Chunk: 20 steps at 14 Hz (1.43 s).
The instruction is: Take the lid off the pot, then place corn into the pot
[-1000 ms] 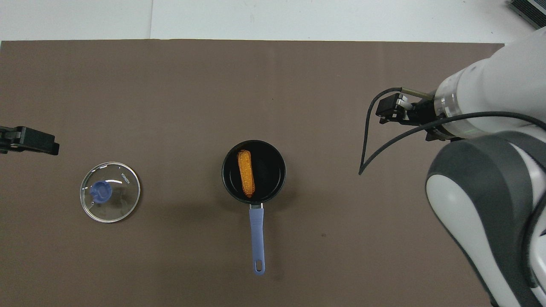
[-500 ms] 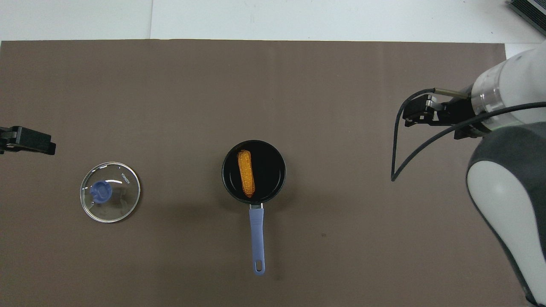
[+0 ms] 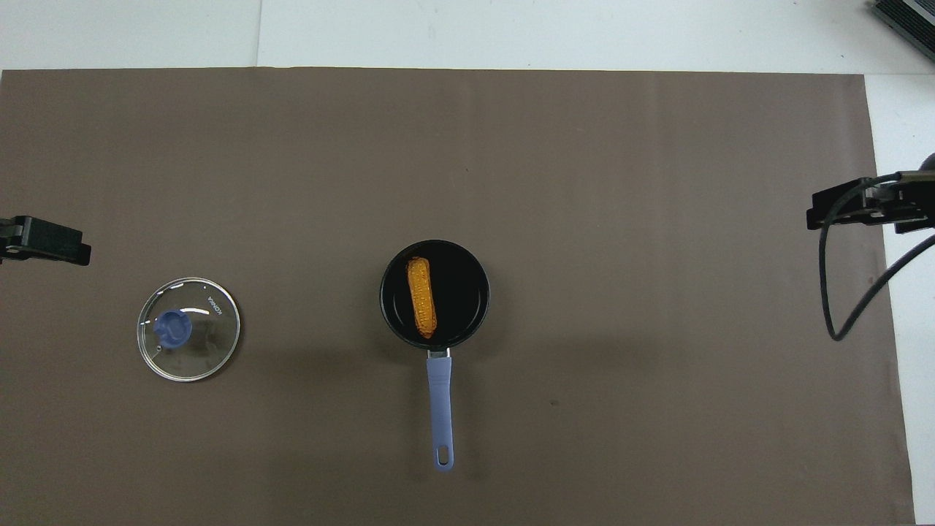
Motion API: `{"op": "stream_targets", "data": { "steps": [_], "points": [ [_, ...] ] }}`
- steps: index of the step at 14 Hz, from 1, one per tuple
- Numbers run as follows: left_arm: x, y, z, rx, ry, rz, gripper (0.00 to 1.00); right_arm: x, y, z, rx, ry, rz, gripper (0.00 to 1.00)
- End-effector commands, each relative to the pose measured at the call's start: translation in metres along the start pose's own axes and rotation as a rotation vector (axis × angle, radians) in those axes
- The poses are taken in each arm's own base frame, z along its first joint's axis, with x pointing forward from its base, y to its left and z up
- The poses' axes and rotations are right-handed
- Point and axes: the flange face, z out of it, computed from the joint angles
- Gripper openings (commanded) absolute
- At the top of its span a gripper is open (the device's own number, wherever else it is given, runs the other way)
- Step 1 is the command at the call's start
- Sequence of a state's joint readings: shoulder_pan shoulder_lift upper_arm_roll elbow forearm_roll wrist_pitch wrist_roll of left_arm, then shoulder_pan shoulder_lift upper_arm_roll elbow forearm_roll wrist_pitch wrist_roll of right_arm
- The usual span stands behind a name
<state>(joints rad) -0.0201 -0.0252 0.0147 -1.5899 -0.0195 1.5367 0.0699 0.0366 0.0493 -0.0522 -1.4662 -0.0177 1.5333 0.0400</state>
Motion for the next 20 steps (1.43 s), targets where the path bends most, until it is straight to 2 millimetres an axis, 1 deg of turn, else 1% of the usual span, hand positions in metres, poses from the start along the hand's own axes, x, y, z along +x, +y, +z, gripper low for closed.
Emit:
{"op": "stream_targets", "data": {
  "steps": [1, 4, 7, 9, 11, 13, 16, 19, 20],
  "points": [
    [-0.006, -0.001, -0.001, 0.018, 0.013, -0.007, 1.00, -0.006, 0.001, -0.006, 0.014, -0.006, -0.025, 1.00],
    [-0.007, 0.000, -0.002, 0.018, 0.014, -0.005, 1.00, -0.005, 0.005, -0.003, -0.002, -0.001, -0.009, 1.00],
    [-0.008, -0.001, -0.004, 0.019, 0.021, -0.005, 1.00, -0.007, 0.001, -0.007, 0.013, -0.003, -0.016, 1.00],
    [-0.008, 0.000, -0.005, 0.019, 0.021, -0.004, 1.00, -0.025, 0.003, -0.040, 0.022, 0.061, -0.014, 1.00],
    [-0.007, 0.000, -0.005, 0.019, 0.022, -0.005, 1.00, -0.029, 0.005, -0.044, 0.012, 0.058, -0.013, 1.00],
    [-0.008, -0.001, -0.004, 0.019, 0.021, -0.007, 1.00, -0.038, 0.005, -0.041, 0.024, 0.017, -0.015, 1.00],
    [-0.008, 0.000, -0.004, 0.017, 0.019, -0.005, 1.00, -0.041, 0.005, -0.037, 0.026, 0.007, -0.021, 1.00],
    [-0.007, -0.001, -0.005, 0.014, 0.026, -0.016, 1.00, -0.052, 0.008, -0.034, 0.023, -0.009, -0.024, 1.00],
    [-0.007, -0.001, -0.005, 0.014, 0.024, -0.013, 1.00, -0.053, 0.005, -0.033, 0.023, -0.015, -0.029, 1.00]
  ]
}}
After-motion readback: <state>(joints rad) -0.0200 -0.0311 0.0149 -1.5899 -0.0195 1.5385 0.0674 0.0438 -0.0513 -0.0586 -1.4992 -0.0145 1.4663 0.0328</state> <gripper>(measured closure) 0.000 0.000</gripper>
